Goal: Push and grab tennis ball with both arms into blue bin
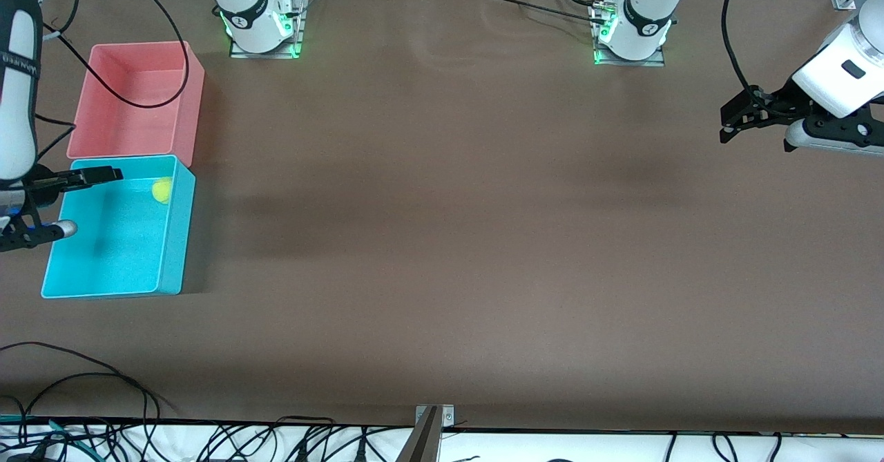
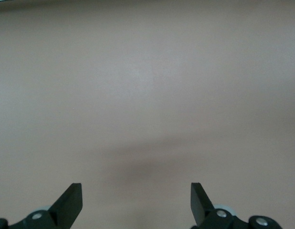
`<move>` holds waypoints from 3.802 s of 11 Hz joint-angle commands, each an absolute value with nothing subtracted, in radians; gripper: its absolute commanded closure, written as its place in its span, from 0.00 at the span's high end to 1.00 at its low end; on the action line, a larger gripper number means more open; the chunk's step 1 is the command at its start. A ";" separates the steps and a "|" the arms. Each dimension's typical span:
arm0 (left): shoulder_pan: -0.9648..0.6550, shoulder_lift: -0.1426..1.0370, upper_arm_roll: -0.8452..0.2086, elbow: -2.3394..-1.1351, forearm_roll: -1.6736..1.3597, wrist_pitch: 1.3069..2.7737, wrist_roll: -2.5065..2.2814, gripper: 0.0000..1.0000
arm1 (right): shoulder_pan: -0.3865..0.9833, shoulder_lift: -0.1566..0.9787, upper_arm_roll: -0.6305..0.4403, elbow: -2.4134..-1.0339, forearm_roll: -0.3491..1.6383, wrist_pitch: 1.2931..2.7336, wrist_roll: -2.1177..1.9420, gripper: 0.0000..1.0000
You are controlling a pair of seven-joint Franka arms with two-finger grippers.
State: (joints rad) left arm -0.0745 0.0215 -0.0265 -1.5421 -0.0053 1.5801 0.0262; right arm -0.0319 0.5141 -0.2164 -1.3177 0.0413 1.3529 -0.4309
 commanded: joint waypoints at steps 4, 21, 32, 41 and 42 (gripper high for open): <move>-0.067 0.040 -0.032 -1.514 -0.005 1.552 0.034 1.00 | -0.006 0.445 -0.209 -1.192 0.029 1.341 -0.190 1.00; -0.048 0.038 -0.028 -1.517 -0.005 1.540 0.046 1.00 | 0.066 -0.087 -0.043 -1.927 -0.048 1.873 0.090 1.00; -0.049 0.040 -0.032 -1.513 -0.005 1.545 0.044 1.00 | 0.063 -0.026 -0.063 -1.660 0.011 1.608 0.091 1.00; -0.037 0.040 -0.028 -1.517 -0.005 1.545 0.048 1.00 | 0.057 -0.025 -0.064 -1.651 0.025 1.578 0.031 1.00; -0.037 0.040 -0.028 -1.522 -0.005 1.545 0.048 1.00 | 0.058 -0.025 -0.064 -1.649 0.025 1.578 0.031 1.00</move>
